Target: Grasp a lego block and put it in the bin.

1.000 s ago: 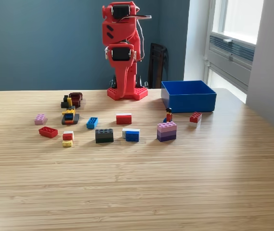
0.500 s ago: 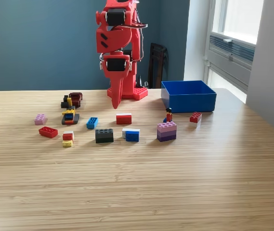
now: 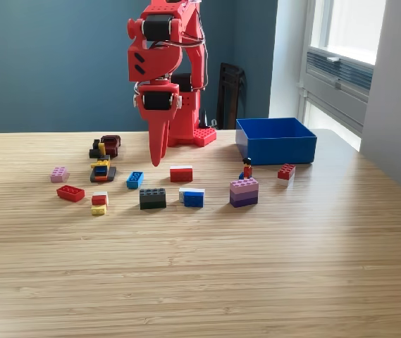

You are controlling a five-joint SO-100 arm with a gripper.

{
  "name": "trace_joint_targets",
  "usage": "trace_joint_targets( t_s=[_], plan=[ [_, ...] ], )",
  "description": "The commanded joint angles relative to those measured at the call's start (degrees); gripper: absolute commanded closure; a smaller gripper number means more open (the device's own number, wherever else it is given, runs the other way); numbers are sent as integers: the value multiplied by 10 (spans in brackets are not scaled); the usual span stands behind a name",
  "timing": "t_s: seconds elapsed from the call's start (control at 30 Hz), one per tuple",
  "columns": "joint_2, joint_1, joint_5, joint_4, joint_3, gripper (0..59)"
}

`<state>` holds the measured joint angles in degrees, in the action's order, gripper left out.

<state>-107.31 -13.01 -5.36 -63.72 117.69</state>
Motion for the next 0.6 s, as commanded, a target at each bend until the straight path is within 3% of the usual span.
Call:
trace_joint_targets(
  t_s=[0.03,0.6],
  plan=[
    [32,-8,-1,20,-63,232],
    [229,-11,7,48,-205,267]
  ],
)
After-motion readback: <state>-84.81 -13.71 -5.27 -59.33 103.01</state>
